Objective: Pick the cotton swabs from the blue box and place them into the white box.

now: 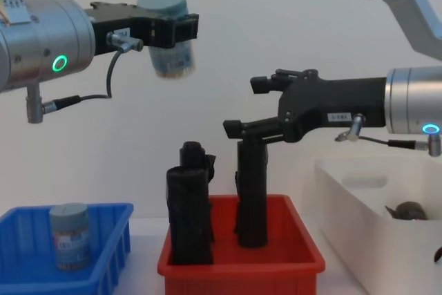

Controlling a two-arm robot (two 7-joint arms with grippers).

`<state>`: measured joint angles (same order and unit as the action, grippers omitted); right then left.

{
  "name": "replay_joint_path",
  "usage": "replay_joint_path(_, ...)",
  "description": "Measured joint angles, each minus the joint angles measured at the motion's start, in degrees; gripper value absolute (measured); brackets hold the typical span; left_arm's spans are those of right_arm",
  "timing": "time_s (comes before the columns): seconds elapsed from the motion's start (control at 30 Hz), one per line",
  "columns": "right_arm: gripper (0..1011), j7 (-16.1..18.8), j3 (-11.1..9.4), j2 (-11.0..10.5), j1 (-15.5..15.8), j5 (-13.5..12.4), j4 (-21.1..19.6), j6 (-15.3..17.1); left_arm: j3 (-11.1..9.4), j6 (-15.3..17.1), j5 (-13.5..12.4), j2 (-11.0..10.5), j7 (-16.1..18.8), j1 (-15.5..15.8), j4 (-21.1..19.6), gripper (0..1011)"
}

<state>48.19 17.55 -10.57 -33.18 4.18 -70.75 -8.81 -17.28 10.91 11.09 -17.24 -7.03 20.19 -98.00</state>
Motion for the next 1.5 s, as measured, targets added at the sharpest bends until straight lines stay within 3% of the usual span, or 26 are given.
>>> replay_joint_path(0.6, 1001, -4.7, 1.4, 1.2, -1.1, -0.2, 1.7, 0.5, -1.1, -0.1, -0.7, 2.1, -0.5, 0.6, 2.1, 668)
replay_joint_path(1.5, 1001, -7.4, 3.1, 2.9, -3.6, -0.4, 4.6, 0.3, -2.3, -0.3, -0.7, 4.3, -2.9, 1.6, 4.5, 668)
